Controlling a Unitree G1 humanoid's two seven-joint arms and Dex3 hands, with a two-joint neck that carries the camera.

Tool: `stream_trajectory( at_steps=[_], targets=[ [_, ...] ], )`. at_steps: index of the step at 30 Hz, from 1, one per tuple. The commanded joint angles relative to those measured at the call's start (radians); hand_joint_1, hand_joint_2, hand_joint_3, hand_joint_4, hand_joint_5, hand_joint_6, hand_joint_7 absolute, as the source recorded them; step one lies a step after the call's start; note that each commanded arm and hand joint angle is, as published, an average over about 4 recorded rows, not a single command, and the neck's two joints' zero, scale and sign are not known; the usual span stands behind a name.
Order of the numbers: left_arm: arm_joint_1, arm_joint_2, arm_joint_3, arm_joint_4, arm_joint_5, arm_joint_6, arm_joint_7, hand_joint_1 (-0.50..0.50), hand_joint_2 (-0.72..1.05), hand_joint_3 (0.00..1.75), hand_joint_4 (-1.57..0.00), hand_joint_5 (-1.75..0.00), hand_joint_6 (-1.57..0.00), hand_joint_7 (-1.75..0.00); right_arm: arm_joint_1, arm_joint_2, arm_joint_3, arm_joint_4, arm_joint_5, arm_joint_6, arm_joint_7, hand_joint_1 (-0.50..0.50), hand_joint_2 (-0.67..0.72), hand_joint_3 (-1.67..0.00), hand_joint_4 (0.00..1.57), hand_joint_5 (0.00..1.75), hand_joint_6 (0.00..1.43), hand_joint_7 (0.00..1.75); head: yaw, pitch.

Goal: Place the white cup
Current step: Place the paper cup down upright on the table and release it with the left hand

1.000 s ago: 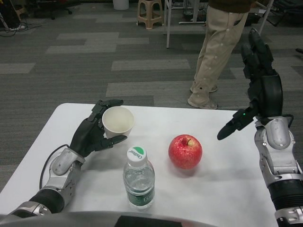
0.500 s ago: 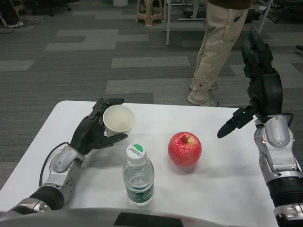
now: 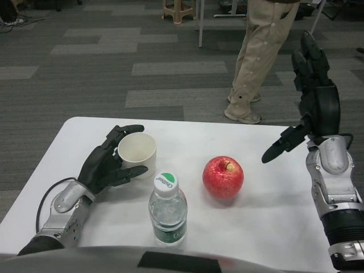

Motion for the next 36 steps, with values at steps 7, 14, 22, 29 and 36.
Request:
stream_trajectory(
  at_steps=[7, 14, 22, 29, 36],
  targets=[
    [0.059, 0.045, 0.013, -0.156, -0.006, 0.234, 0.001, -0.14, 1.05, 0.09, 0.00, 0.00, -0.26, -1.05, -0.016, -0.007, 0.000, 0.006, 0.005, -0.004, -0.002, -0.42, 0.72, 0.00, 0.00, 0.00, 0.00, 0.00, 0.004, -0.001],
    [0.067, 0.074, 0.020, -0.251, -0.022, 0.381, 0.002, -0.14, 1.05, 0.09, 0.00, 0.00, -0.22, -1.05, -0.016, -0.009, 0.001, 0.006, 0.005, -0.004, -0.002, -0.42, 0.72, 0.00, 0.00, 0.00, 0.00, 0.00, 0.008, 0.002],
    [0.082, 0.097, 0.033, -0.297, 0.010, 0.438, 0.000, -0.17, 1.05, 0.09, 0.00, 0.00, -0.09, -1.01, -0.016, -0.011, 0.003, 0.007, 0.005, -0.004, -0.003, -0.42, 0.72, 0.00, 0.00, 0.00, 0.00, 0.00, 0.008, -0.001],
    [0.096, 0.089, 0.067, -0.314, 0.014, 0.438, 0.000, -0.34, 1.05, 0.17, 0.00, 0.00, 0.00, -0.77, -0.016, -0.014, 0.009, 0.009, 0.005, -0.004, -0.002, -0.42, 0.72, 0.00, 0.00, 0.00, 0.00, 0.00, 0.012, -0.007],
    [0.099, 0.090, 0.085, -0.323, 0.037, 0.443, 0.000, -0.48, 1.05, 0.09, 0.00, 0.00, 0.00, -0.70, -0.014, -0.014, 0.011, 0.006, 0.005, -0.005, -0.002, -0.42, 0.72, 0.00, 0.00, 0.00, 0.00, 0.00, 0.010, -0.013]
  ],
)
